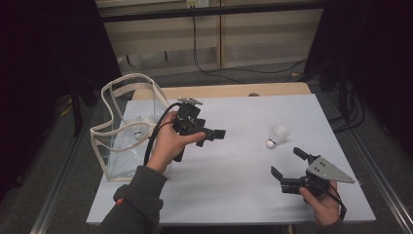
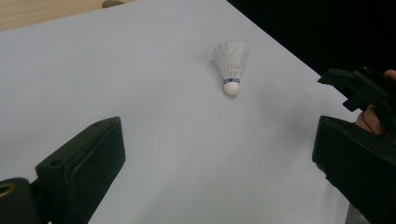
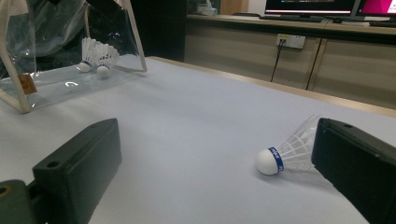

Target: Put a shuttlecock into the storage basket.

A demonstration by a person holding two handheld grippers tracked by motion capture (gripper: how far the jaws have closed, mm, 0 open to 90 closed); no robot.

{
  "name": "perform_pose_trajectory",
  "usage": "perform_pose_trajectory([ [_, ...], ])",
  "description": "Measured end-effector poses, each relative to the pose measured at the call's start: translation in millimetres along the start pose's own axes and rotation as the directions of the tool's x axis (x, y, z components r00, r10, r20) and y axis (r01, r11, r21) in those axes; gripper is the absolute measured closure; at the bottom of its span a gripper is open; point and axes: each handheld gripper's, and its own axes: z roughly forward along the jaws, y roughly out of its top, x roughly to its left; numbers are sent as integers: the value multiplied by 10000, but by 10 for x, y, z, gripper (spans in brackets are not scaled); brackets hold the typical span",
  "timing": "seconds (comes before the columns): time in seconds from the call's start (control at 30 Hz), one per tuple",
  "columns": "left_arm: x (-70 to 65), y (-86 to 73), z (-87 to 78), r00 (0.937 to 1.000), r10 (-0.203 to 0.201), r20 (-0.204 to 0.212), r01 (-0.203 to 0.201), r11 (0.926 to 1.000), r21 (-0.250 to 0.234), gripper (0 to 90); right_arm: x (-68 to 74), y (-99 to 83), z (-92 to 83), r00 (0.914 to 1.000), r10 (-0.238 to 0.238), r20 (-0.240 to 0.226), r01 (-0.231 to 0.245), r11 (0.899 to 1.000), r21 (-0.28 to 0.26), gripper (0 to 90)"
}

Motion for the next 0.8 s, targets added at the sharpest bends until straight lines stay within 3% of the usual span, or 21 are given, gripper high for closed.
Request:
perform_pose_trajectory([
  [0.8, -61, -97, 289, 9999, 79, 88, -79, 10000, -32, 36, -5, 2, -10, 10000, -30, 30, 30, 10000, -12, 15],
])
